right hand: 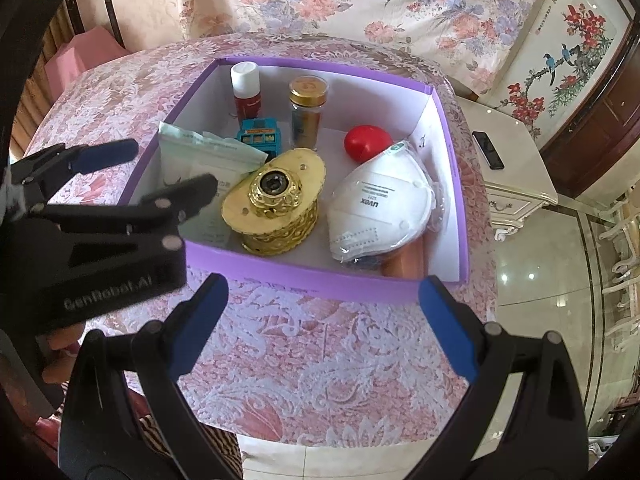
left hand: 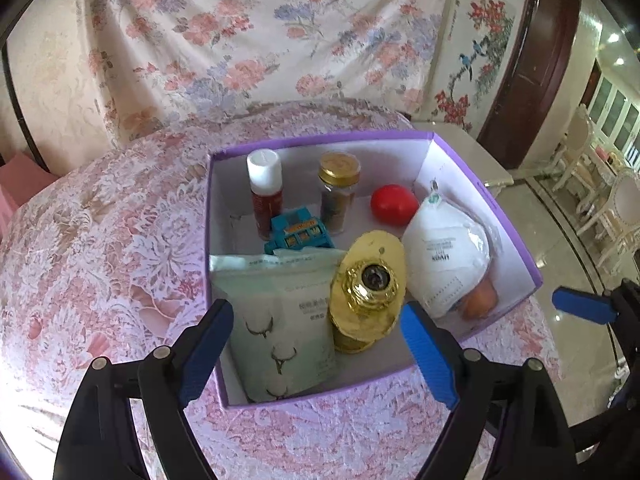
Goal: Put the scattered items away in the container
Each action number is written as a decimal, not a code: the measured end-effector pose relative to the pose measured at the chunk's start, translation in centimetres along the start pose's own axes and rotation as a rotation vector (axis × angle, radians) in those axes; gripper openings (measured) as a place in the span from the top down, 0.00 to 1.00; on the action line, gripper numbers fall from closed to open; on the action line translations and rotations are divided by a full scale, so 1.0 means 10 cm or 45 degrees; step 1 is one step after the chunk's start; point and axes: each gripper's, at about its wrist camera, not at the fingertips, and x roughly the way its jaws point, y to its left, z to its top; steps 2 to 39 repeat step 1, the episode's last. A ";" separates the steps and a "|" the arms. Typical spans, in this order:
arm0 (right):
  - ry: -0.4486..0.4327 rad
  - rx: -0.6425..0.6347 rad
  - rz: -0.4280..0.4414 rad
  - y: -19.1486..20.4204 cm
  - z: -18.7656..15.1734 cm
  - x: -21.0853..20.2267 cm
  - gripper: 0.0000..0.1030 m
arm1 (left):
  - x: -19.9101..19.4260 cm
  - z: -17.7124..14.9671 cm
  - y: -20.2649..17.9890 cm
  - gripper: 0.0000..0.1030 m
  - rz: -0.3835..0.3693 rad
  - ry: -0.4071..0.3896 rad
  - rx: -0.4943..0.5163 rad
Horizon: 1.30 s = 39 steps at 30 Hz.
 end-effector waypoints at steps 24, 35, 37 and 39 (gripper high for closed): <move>0.001 0.001 0.001 0.00 0.00 0.00 0.06 | -0.01 0.01 0.00 0.16 0.012 -0.009 0.005; 0.001 0.001 0.001 0.00 0.00 0.00 0.06 | -0.01 0.01 0.00 0.16 0.012 -0.009 0.005; 0.001 0.001 0.001 0.00 0.00 0.00 0.06 | -0.01 0.01 0.00 0.16 0.012 -0.009 0.005; 0.001 0.001 0.001 0.00 0.00 0.00 0.06 | -0.01 0.01 0.00 0.16 0.012 -0.009 0.005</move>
